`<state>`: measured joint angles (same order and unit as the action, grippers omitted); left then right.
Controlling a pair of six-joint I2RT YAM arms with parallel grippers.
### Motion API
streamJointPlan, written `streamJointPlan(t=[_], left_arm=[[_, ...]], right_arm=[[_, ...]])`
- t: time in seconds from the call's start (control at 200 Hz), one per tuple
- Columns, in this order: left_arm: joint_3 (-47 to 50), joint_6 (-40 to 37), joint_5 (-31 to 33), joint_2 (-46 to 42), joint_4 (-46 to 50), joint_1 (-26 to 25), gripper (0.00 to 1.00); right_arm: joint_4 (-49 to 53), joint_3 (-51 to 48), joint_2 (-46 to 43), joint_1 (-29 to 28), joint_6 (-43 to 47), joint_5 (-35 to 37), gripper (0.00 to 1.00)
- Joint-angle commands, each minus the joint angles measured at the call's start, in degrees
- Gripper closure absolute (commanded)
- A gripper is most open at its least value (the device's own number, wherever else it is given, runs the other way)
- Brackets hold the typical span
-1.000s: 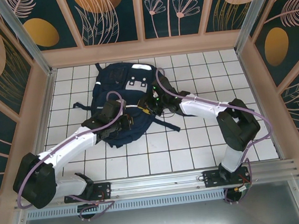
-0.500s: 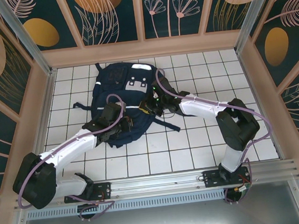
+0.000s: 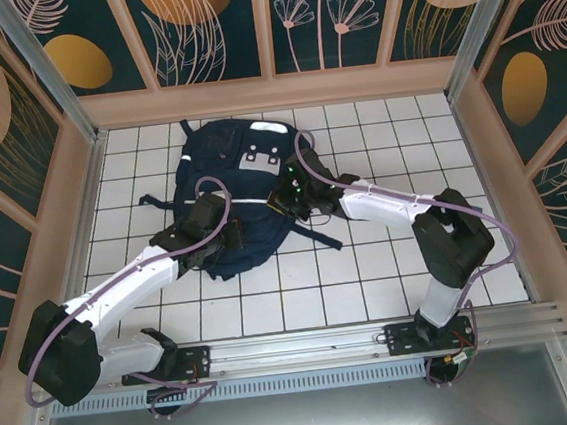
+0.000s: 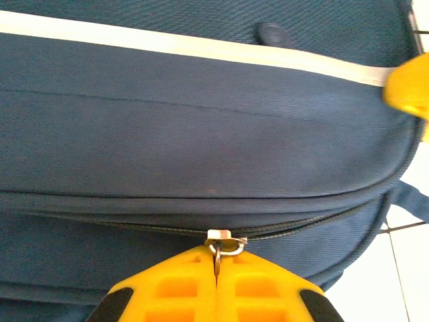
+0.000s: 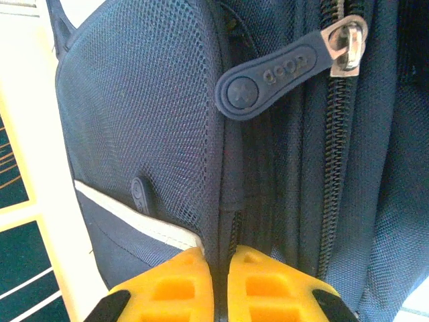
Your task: Pack the student bag
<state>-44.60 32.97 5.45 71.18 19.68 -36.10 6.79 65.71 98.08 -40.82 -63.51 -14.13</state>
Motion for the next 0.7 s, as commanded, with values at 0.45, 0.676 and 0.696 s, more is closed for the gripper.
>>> streamJointPlan(t=[0.45, 0.676, 0.696], left_arm=[[-2.0, 5.9, 16.6, -1.2, 13.2, 7.3, 1.0], [-2.1, 11.7, 16.2, 0.8, 9.6, 11.1, 1.0], [-2.2, 11.9, 15.6, 1.0, 8.8, 11.6, 1.0]], right_arm=[[4.9, -3.0, -6.1, 6.5, 3.8, 17.5, 1.0], [2.6, -3.2, -6.0, 6.5, 7.0, 15.3, 1.0], [2.7, -3.2, -6.0, 6.5, 7.3, 15.3, 1.0]])
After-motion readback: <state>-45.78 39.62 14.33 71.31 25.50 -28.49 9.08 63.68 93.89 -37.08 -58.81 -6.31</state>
